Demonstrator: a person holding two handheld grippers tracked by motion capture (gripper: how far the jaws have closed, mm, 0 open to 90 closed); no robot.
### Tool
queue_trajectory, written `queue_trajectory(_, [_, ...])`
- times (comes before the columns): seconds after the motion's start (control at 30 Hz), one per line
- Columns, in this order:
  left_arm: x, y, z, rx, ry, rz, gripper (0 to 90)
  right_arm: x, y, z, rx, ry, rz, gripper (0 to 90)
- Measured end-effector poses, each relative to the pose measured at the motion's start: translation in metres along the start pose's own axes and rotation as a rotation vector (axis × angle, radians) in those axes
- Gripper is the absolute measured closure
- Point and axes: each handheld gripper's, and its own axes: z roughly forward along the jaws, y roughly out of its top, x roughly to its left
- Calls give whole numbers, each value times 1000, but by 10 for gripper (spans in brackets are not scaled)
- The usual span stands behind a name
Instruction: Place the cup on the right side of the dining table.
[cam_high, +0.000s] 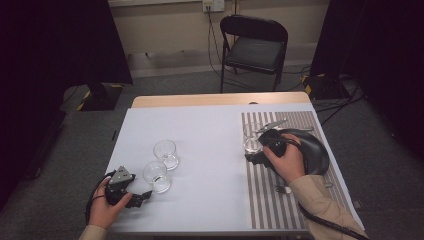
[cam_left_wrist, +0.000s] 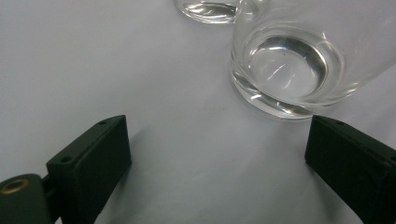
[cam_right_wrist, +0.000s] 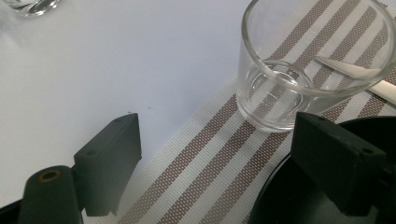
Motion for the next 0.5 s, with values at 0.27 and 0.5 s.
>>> queue_trajectory(0.27, [0,0,0,1,0,3,61,6,-1,2,3,15,-14,155])
queue_trajectory(0.5, [0,0,0,-1,0,-2,61,11,-1,4,10,37,-25,156])
